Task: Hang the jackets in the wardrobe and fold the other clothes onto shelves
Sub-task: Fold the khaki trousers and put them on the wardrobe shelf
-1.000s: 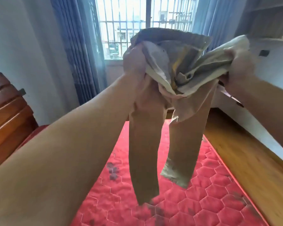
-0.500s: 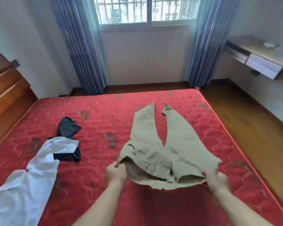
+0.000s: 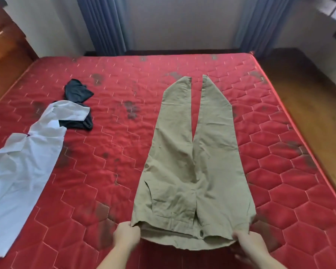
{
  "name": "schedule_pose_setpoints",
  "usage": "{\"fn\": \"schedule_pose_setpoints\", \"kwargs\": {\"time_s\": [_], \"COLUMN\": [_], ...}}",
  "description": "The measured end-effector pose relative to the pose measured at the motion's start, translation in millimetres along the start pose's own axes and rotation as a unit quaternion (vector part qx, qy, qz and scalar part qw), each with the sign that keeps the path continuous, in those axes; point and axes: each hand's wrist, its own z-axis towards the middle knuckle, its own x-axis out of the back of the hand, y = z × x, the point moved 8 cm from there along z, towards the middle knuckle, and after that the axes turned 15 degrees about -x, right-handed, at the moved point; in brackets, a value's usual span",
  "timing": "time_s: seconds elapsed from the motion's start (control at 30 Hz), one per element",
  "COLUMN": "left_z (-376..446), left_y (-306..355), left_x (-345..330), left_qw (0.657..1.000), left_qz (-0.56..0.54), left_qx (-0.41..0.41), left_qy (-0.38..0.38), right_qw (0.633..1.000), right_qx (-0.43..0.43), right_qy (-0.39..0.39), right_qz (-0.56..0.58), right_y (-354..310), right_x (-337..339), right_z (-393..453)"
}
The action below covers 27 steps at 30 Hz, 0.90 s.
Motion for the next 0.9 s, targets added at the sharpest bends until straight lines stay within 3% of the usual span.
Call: {"fn": "schedule_pose_setpoints", "kwargs": {"time_s": [0.3, 0.57, 0.73, 0.9], "left_z": [-18, -2, -12, -42], "left_y": [-90, -129, -157, -138], "left_x": [-24, 12, -7, -21], "left_qw": [0.998, 0.965, 0.937, 0.970], "left_qz": [-0.051, -0.188, -0.323, -0.212], "left_qx": [0.025, -0.006, 0.052, -0.010], "left_qy": [0.023, 0.183, 0.121, 0.115], "right_qw": [0.996, 0.988, 0.986, 0.988], "right_qx": [-0.050, -0.067, -0.054, -0.046], "right_qy": [-0.065, -0.137, -0.154, -0.145], "right_qz": [-0.024, 0.012, 0.014, -0.030], "right_y": [112, 164, 182, 186], "right_x": [-38, -127, -188, -180], "right_z": [39, 38, 21, 19]}}
